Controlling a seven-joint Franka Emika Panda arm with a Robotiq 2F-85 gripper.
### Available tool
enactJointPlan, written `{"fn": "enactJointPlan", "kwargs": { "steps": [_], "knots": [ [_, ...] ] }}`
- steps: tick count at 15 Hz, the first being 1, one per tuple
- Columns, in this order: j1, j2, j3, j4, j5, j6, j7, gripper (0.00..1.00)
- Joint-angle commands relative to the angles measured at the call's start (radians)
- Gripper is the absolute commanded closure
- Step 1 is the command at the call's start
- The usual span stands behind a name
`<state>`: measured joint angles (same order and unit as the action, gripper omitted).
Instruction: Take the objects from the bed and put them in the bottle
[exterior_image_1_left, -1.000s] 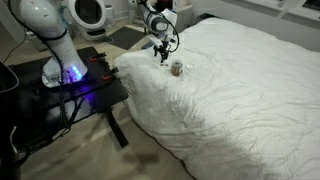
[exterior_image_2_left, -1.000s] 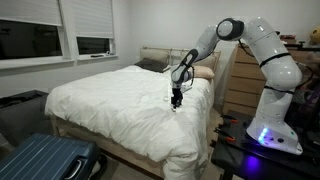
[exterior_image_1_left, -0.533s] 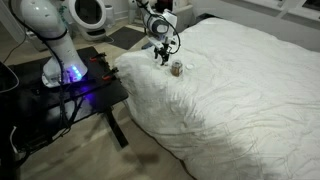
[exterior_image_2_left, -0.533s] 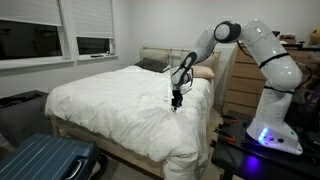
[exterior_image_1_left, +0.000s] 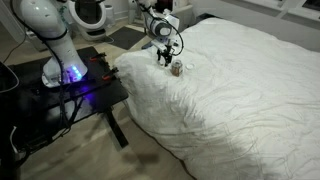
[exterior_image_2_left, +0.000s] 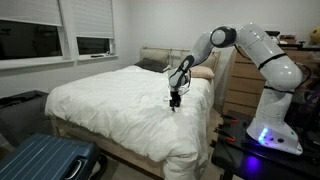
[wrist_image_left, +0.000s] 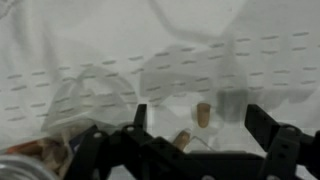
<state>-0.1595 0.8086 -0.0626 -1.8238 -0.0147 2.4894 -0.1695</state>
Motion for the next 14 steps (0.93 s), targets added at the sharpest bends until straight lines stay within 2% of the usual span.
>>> {"fn": "enactJointPlan", "kwargs": {
  "steps": [1, 9, 10, 11, 14],
  "knots": [
    [0.01, 0.039, -0.011, 0.065, -0.021, -0.028, 0.019, 0.0],
    [0.015, 0.08, -0.004, 0.119, -0.02, -0.037, 0.018, 0.01],
    [0.016, 0.082, -0.004, 0.12, -0.02, -0.036, 0.017, 0.18],
    [0.017, 0.083, -0.003, 0.121, -0.02, -0.036, 0.017, 0.19],
    [0.017, 0.073, 0.008, 0.105, -0.011, -0.037, 0.013, 0.32]
  ]
}}
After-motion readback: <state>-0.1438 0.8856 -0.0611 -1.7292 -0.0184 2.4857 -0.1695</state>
